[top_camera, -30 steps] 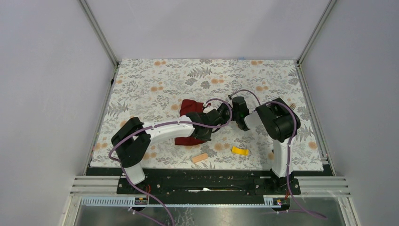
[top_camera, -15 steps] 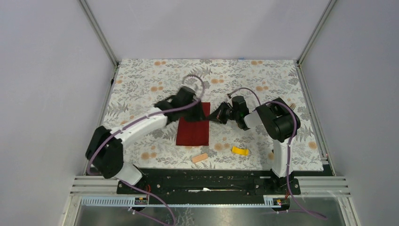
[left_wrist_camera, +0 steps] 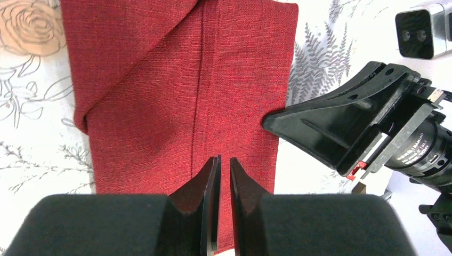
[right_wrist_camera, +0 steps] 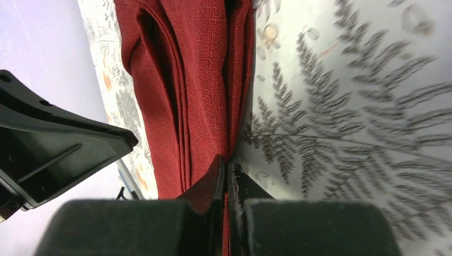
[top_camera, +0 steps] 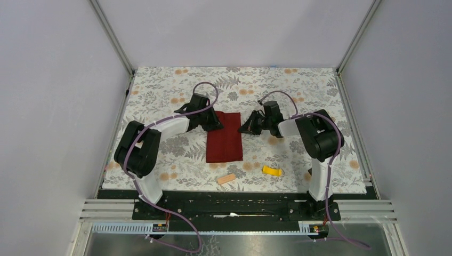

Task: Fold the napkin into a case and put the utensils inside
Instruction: Pick up the 2/3-rectangle-folded napkin at the center of the board.

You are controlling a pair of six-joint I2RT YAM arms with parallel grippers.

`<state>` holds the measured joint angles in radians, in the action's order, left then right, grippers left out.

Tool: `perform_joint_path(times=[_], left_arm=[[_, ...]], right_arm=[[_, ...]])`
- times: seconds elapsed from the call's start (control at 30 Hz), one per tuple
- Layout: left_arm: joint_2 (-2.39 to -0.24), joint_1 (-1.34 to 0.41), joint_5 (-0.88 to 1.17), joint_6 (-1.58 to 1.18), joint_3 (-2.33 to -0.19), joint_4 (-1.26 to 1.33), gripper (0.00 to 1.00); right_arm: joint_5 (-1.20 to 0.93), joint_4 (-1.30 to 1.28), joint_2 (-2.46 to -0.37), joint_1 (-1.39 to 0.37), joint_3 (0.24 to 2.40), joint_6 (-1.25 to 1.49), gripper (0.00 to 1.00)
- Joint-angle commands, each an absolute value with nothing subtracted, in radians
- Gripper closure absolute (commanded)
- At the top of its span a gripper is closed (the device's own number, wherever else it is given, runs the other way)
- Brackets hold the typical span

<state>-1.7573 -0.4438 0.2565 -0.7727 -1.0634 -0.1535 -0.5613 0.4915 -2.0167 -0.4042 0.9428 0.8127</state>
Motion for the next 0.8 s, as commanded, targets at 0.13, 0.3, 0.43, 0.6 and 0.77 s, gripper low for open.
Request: perform_joint_path(times=[0.13,0.3,0.43,0.6,0.77], left_arm=[[-1.842,-0.442,0.295,-0.802,-1.132,-0.019,0.89],[-1.914,-0.442,0.283,-0.81,-1.167,-0.004,0.92],[-1.962,-0.442,0.269,-0.815,-1.173,-0.004,0.95],[-1.985,-0.442,0.262,-0.832,-1.124,0.054,0.96],[-1.993,-0.442,0.276,-0.852,-1.08,0.099,0.97]], right_arm=[[-0.518,0.261,-1.961,-0.358,1.078,0.612,1.0],[-0.479,0.197,-1.958,-0.365,1.123,0.581,1.0],[-0.431,0.134,-1.957,-0.392,1.163,0.56,1.0],[-0.314,0.028,-1.929,-0.443,1.219,0.543,1.0],[-0.134,-0.106,-1.9,-0.525,1.303,0.546,1.0]])
